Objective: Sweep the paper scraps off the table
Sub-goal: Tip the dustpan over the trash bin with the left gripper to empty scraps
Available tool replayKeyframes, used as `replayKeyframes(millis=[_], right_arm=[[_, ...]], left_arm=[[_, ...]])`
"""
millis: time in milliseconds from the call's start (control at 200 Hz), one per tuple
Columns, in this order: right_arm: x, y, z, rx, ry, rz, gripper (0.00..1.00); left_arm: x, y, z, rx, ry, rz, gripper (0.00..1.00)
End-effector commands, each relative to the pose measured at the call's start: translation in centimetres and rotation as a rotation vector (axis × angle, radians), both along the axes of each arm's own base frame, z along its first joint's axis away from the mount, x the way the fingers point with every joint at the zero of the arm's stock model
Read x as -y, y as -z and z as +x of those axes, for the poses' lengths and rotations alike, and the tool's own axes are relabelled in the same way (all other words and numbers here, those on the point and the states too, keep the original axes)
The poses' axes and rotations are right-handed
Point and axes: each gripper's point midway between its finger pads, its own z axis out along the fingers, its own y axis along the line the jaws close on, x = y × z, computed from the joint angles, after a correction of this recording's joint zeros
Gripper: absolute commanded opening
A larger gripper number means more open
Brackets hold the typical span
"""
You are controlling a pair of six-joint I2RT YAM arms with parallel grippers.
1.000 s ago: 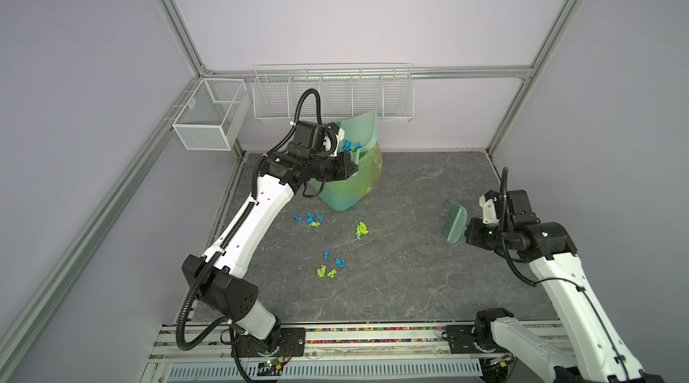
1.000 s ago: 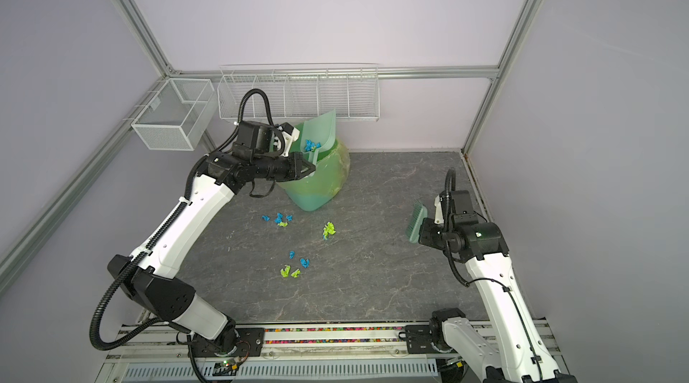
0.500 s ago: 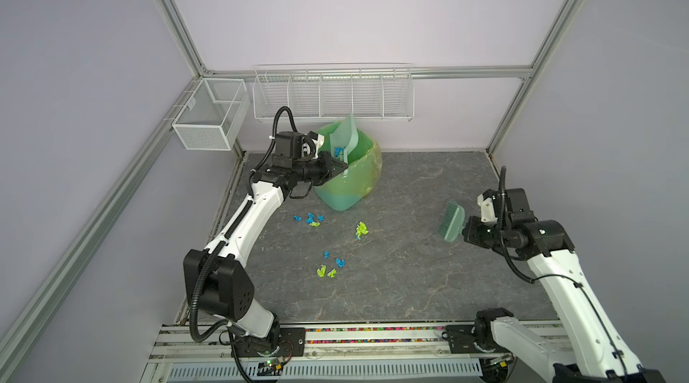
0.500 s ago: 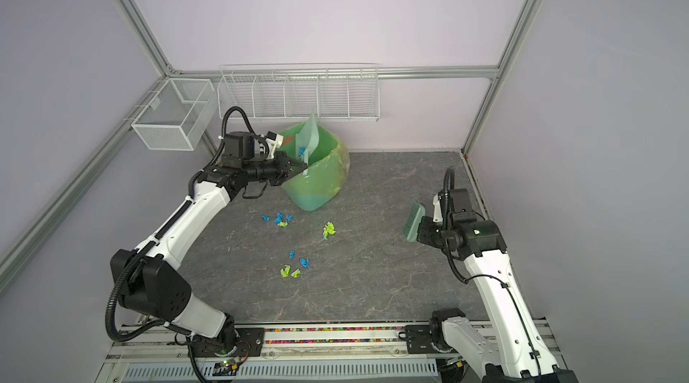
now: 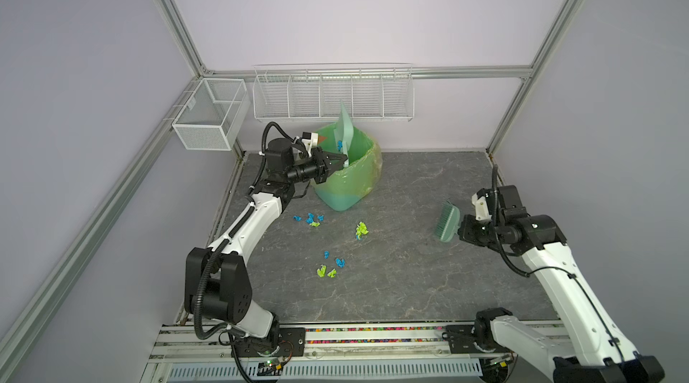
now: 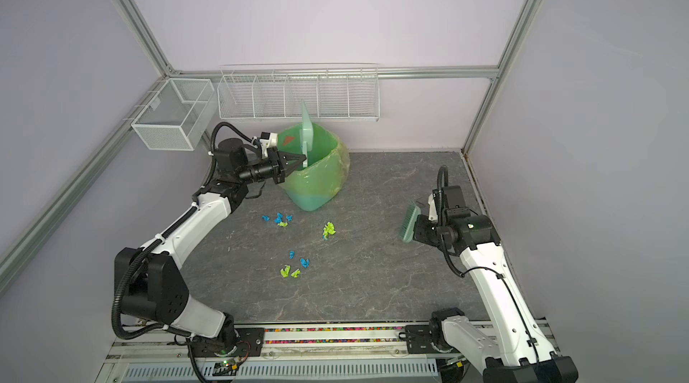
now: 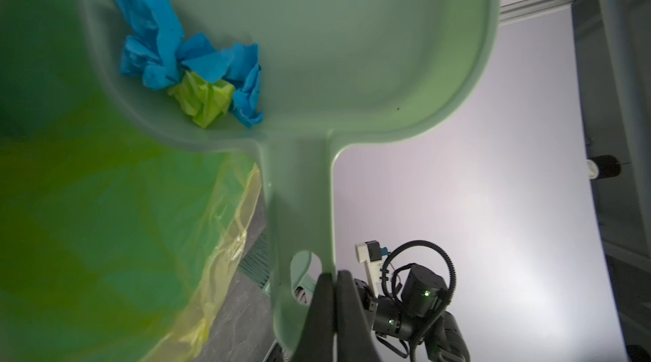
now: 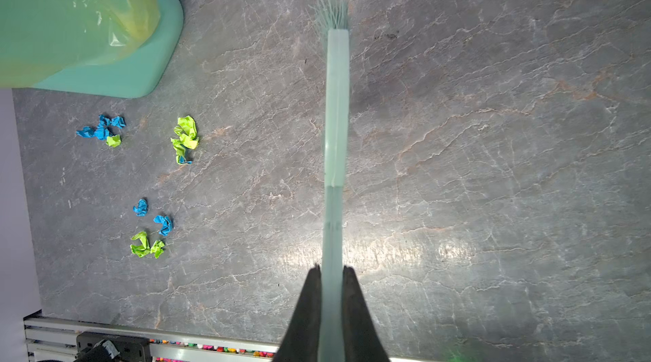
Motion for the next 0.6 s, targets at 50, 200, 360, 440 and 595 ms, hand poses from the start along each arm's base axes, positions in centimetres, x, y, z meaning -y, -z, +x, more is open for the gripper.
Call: replayKeyframes(millis=[50, 200, 360, 440, 595], right_arm=[[-0.2, -1.0, 0.6, 0.029, 0.006, 0.006, 0.07], [-0.8, -0.8, 0.4, 0.026, -0.016, 0.000, 0.07], [-1.0, -0.8, 0.5, 0.026, -0.020, -0.007, 0.07], [-1.2, -0.9, 0.6, 0.027, -0.023, -0.011, 0.07], [-1.2, -0.9, 0.6, 0.023, -0.026, -0.020, 0.07]], left_arm=[[-1.4, -4.5, -0.2, 0.075, 0.003, -0.220, 0.00], [-1.8, -4.3, -0.2, 0.043, 0.020, -0.329, 0.00], [-2.5, -4.5, 0.1, 0.025, 0.039, -0.449, 0.00], [-2.5, -4.1, 0.2, 0.018, 0.046, -0.453, 0.00], [-2.6, -3.7, 0.1, 0.021, 0.040, -0.436, 0.00]])
